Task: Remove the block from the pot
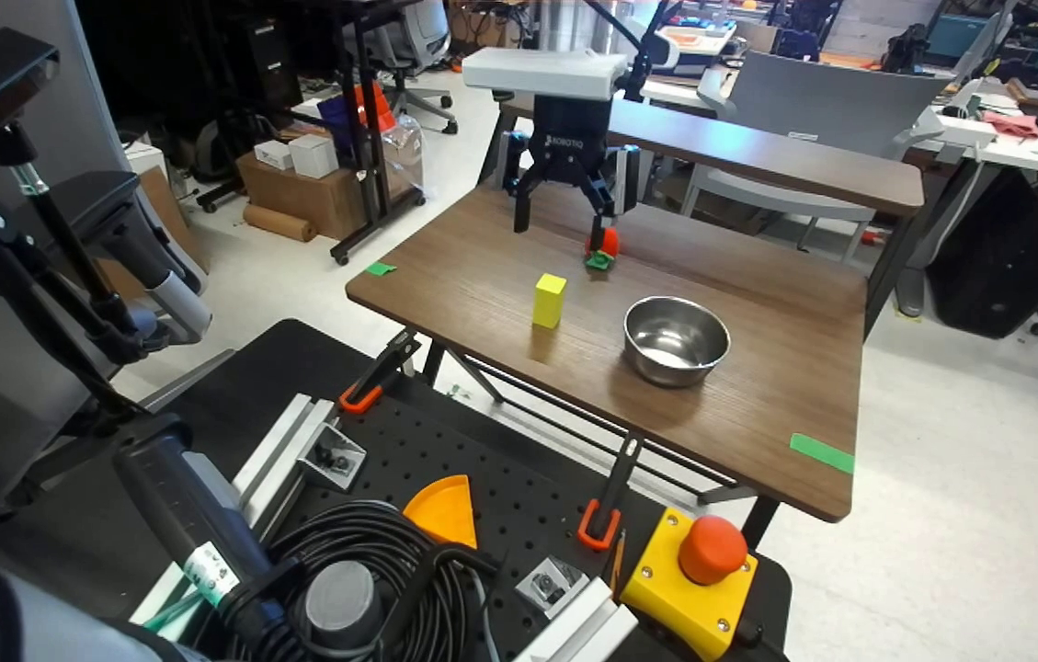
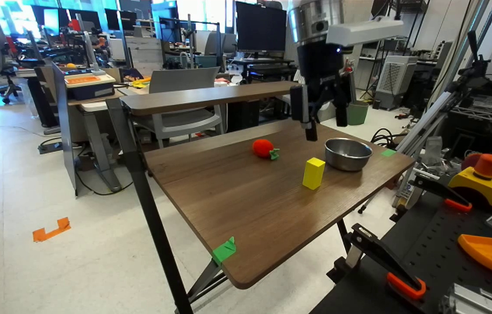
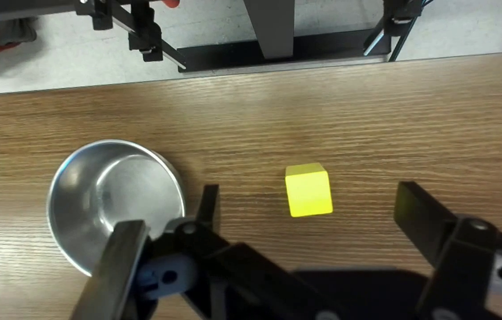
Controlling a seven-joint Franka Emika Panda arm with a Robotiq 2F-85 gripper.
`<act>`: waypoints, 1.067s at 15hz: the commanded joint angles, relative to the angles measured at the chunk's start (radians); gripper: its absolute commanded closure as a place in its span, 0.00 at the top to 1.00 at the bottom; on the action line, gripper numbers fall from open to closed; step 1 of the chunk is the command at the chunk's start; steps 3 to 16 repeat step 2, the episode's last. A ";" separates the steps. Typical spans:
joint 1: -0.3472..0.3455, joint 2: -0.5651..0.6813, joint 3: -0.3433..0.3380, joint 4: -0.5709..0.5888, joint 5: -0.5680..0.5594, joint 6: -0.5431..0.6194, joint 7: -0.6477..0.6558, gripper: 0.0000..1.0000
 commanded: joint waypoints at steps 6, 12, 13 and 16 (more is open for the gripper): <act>-0.017 -0.052 0.007 -0.037 -0.002 -0.003 -0.006 1.00; -0.017 -0.052 0.007 -0.037 -0.002 -0.003 -0.006 1.00; -0.017 -0.052 0.007 -0.037 -0.002 -0.003 -0.006 1.00; -0.017 -0.052 0.007 -0.037 -0.002 -0.003 -0.006 1.00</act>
